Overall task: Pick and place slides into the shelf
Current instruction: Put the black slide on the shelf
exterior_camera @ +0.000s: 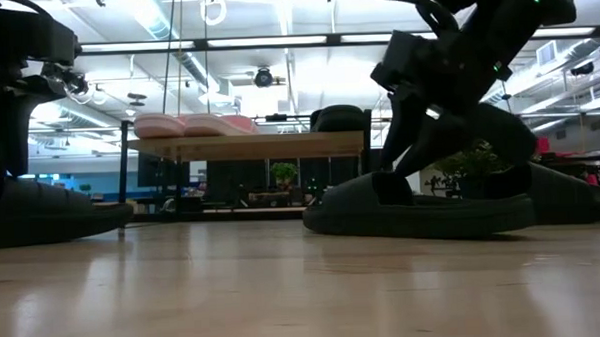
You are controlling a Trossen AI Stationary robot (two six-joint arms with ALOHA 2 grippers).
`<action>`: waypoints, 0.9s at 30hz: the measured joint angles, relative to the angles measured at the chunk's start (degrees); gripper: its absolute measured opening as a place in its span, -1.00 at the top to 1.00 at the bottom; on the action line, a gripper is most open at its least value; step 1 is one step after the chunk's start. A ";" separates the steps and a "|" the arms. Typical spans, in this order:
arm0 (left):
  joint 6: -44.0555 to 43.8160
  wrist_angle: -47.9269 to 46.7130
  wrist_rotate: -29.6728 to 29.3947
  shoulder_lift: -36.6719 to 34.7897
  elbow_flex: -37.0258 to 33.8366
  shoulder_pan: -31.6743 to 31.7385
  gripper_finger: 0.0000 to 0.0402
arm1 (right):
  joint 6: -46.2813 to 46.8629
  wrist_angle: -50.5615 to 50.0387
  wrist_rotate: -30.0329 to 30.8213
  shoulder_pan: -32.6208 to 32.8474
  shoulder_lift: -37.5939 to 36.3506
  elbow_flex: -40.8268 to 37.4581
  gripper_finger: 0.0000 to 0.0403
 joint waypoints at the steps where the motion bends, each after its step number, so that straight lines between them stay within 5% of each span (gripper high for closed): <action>1: -0.05 0.16 0.02 0.00 0.00 0.00 0.44 | 0.02 -0.29 -0.05 0.00 0.00 0.00 0.35; 15: -7.39 3.54 0.07 0.00 0.00 0.37 0.45 | 1.87 5.68 -2.51 -5.78 1.03 0.00 0.34; 24: -5.87 5.99 -0.28 -0.07 8.37 0.74 0.46 | 1.46 7.95 -9.18 -7.63 1.03 0.00 0.91; 27: -2.97 6.03 -1.73 -0.07 12.24 0.74 0.49 | 1.45 9.70 -9.82 -7.50 1.03 0.00 0.95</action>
